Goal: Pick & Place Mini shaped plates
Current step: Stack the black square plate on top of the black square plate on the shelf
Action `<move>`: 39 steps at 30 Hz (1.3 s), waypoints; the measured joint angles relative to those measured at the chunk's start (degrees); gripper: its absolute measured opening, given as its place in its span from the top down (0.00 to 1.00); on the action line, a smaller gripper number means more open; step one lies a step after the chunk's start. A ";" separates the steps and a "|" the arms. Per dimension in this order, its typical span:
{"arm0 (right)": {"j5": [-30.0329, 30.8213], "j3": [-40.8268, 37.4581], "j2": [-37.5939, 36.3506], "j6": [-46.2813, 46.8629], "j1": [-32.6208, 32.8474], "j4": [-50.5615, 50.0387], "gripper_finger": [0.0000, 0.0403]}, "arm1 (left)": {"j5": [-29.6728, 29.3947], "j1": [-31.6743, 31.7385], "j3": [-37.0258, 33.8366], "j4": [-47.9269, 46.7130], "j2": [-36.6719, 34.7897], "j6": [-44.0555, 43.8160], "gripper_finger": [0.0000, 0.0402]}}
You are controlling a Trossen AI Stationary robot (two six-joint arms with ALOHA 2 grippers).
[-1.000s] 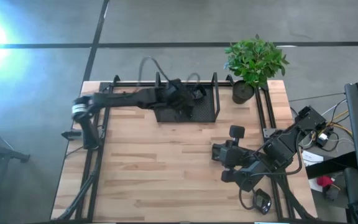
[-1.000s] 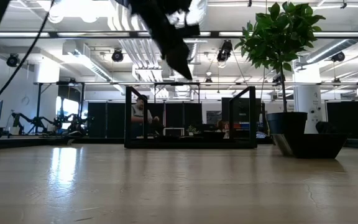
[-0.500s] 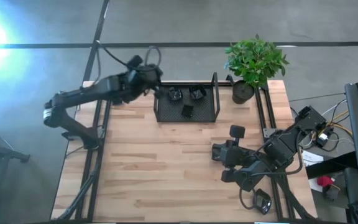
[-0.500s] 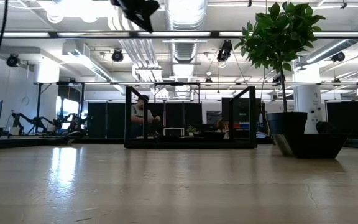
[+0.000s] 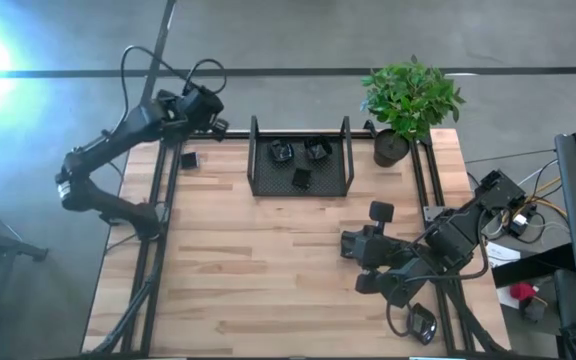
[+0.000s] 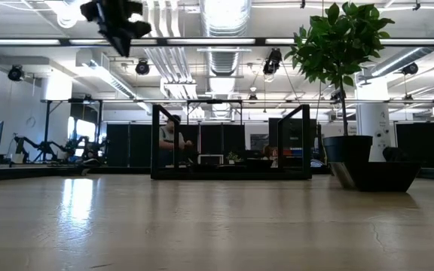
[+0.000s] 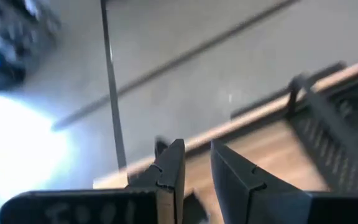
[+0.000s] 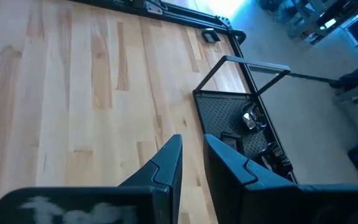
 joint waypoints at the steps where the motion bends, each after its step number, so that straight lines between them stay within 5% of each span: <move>1: 0.00 0.00 -0.03 0.02 0.01 0.36 0.85 | 1.51 1.43 -0.03 -1.57 0.33 -1.04 0.82; 13: 0.37 0.00 -2.45 -0.43 0.01 2.56 0.85 | 15.78 15.31 -7.84 -5.25 4.18 -1.48 0.82; 23: 0.42 0.02 -7.14 -0.42 0.01 4.58 0.85 | 23.18 19.32 -23.00 6.28 4.34 -2.33 0.82; 39: 0.55 0.02 -8.92 -2.16 -0.01 4.42 0.85 | 23.75 20.04 -38.90 24.99 4.34 -5.62 0.82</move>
